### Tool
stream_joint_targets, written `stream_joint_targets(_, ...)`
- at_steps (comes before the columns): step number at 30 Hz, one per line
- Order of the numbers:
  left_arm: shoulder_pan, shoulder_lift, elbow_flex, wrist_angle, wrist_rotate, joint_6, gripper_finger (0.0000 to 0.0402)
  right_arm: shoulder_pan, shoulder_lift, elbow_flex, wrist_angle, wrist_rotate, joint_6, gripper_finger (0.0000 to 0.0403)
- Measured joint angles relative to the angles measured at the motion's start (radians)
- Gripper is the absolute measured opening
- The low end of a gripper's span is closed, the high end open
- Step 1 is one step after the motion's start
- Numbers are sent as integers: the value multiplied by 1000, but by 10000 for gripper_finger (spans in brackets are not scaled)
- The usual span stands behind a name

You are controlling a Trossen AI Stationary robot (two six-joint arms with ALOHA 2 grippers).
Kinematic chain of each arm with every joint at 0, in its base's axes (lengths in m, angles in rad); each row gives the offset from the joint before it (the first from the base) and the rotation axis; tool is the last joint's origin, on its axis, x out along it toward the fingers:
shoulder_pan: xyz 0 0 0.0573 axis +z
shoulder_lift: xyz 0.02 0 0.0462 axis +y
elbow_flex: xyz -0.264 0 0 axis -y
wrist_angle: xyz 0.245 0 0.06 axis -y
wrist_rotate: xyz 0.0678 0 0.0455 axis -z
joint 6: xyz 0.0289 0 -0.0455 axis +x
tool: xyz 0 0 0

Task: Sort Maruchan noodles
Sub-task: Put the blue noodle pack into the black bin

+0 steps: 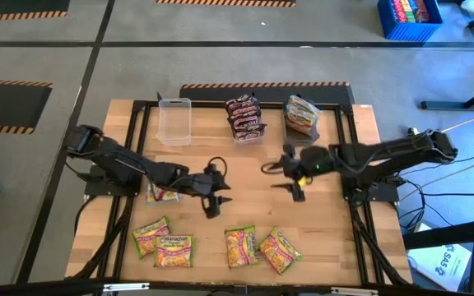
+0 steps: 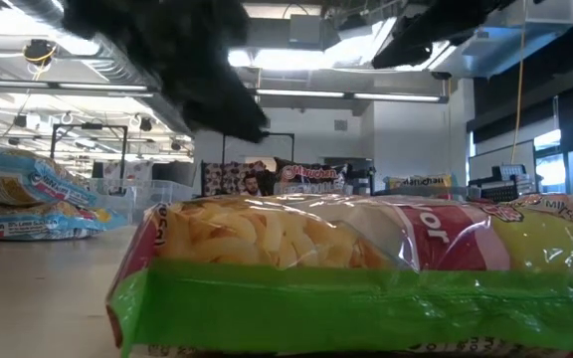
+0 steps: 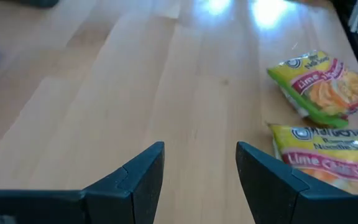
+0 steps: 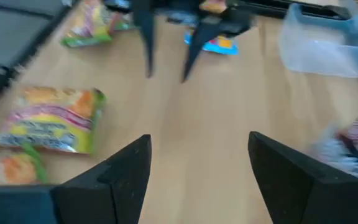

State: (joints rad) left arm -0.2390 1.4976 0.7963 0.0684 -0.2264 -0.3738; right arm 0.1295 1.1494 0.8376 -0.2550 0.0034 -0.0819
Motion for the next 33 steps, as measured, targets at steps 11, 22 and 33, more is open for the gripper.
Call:
stream_joint_targets(11,-99,-345,-2,-609,52,-406,194,219,0,-134,105,155,222,250)
stream_joint_targets(22,-258,-387,-2,-972,105,-612,189,250,0,-191,108,231,260,250)
stream_joint_targets(33,-281,-396,97,-1235,140,-690,188,250,0,-247,204,277,236,250)
